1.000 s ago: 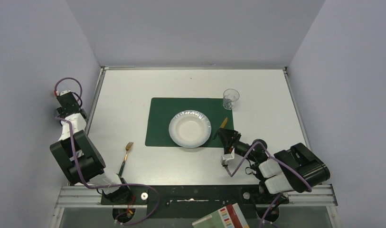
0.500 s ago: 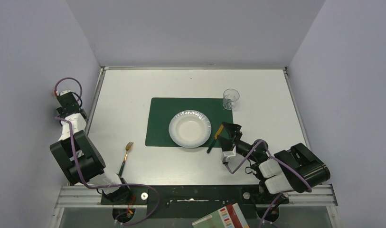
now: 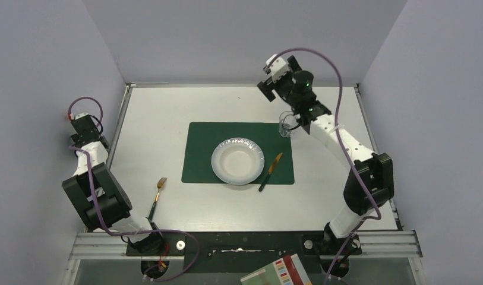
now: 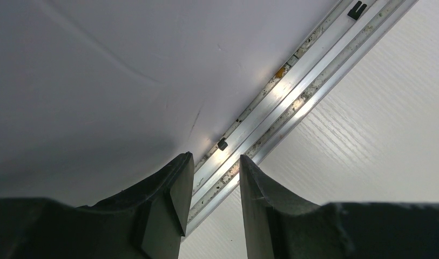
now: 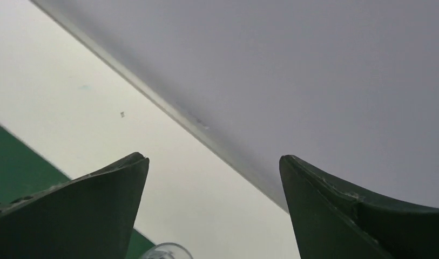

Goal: Set the dinner table for one person
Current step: Place the knife on the napkin.

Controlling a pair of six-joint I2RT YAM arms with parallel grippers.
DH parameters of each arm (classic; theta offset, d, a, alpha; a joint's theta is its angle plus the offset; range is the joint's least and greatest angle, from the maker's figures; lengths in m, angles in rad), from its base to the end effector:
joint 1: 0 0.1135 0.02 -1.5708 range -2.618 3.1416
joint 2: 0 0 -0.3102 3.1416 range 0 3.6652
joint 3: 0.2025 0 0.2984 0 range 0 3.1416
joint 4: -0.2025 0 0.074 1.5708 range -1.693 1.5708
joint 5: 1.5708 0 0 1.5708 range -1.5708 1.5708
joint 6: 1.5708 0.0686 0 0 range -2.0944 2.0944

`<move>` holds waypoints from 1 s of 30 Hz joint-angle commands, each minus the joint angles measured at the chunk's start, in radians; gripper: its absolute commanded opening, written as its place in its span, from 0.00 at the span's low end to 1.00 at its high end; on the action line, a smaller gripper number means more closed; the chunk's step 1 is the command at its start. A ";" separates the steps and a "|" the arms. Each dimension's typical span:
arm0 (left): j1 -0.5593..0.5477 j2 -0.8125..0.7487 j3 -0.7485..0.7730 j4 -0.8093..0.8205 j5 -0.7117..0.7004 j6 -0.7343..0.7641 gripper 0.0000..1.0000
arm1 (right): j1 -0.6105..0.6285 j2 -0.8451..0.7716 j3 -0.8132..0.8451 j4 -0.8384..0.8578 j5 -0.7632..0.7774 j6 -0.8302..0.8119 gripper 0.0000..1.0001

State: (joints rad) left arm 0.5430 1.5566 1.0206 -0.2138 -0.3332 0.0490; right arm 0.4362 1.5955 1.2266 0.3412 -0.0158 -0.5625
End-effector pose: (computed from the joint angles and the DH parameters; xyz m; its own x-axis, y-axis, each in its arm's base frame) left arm 0.3301 0.2255 0.2314 -0.6167 -0.3181 -0.7200 -0.6638 0.7018 0.2585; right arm 0.4205 0.1972 0.3702 0.2117 -0.4896 -0.8458 -0.3828 0.7547 -0.5327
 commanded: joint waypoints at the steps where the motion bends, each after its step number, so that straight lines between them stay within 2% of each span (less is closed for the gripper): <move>1: 0.002 -0.009 0.026 0.039 -0.016 0.005 0.36 | -0.157 0.164 0.376 -0.959 -0.504 0.283 0.97; 3: 0.003 -0.013 0.021 0.044 -0.018 0.007 0.36 | -0.152 0.195 0.460 -1.038 -0.517 0.312 0.97; 4: 0.003 -0.013 0.018 0.046 -0.019 0.008 0.36 | -0.140 0.172 0.439 -0.997 -0.431 0.332 0.98; 6: 0.003 -0.012 0.018 0.047 -0.018 0.009 0.36 | -0.068 0.084 0.334 -0.872 -0.158 0.263 0.98; 8: 0.003 -0.011 0.021 0.047 -0.021 0.009 0.36 | 0.047 -0.008 0.208 -0.767 0.096 0.104 0.98; 10: 0.003 -0.011 0.021 0.047 -0.024 0.009 0.36 | 0.156 -0.100 0.076 -0.587 0.400 0.086 0.98; 11: 0.003 -0.011 0.020 0.049 -0.025 0.011 0.36 | 0.160 -0.149 0.008 -0.445 0.521 0.161 0.98; 12: 0.003 -0.010 0.019 0.050 -0.028 0.011 0.36 | 0.132 -0.196 -0.031 -0.365 0.658 0.303 0.98; 13: 0.003 -0.008 0.018 0.051 -0.031 0.012 0.36 | 0.075 -0.234 -0.042 -0.400 0.686 0.521 0.98; 14: 0.003 -0.007 0.020 0.051 -0.033 0.012 0.36 | -0.035 -0.263 -0.016 -0.500 0.428 0.654 0.99; 15: 0.004 -0.005 0.022 0.049 -0.035 0.012 0.36 | -0.142 -0.267 0.009 -0.567 0.228 0.752 0.95; 16: 0.003 -0.004 0.024 0.048 -0.035 0.012 0.36 | -0.205 -0.257 0.059 -0.630 0.161 0.845 0.93; 17: 0.002 -0.004 0.024 0.047 -0.035 0.012 0.36 | -0.213 -0.248 0.087 -0.680 0.146 0.900 0.90; 19: 0.002 -0.006 0.023 0.047 -0.036 0.012 0.36 | -0.198 -0.265 0.073 -0.679 0.046 0.901 0.87; 21: 0.003 -0.006 0.022 0.048 -0.034 0.011 0.37 | -0.166 -0.289 0.050 -0.673 0.021 0.899 0.86; 23: 0.003 -0.008 0.021 0.047 -0.035 0.011 0.36 | -0.118 -0.287 0.049 -0.690 0.082 0.908 0.85; 26: 0.003 -0.013 0.019 0.045 -0.030 0.011 0.37 | -0.044 -0.283 0.037 -0.706 0.152 0.854 0.94; 27: 0.002 -0.013 0.021 0.043 -0.027 0.011 0.36 | -0.042 -0.282 0.039 -0.727 0.124 0.869 0.98; 30: 0.002 -0.012 0.027 0.035 -0.021 0.007 0.37 | -0.081 -0.272 0.060 -0.834 0.068 1.042 0.98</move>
State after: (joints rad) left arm 0.5426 1.5566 1.0206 -0.2134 -0.3458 0.0605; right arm 0.4015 1.3228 1.2686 -0.3851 0.0826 0.3058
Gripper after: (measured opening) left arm 0.365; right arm 0.978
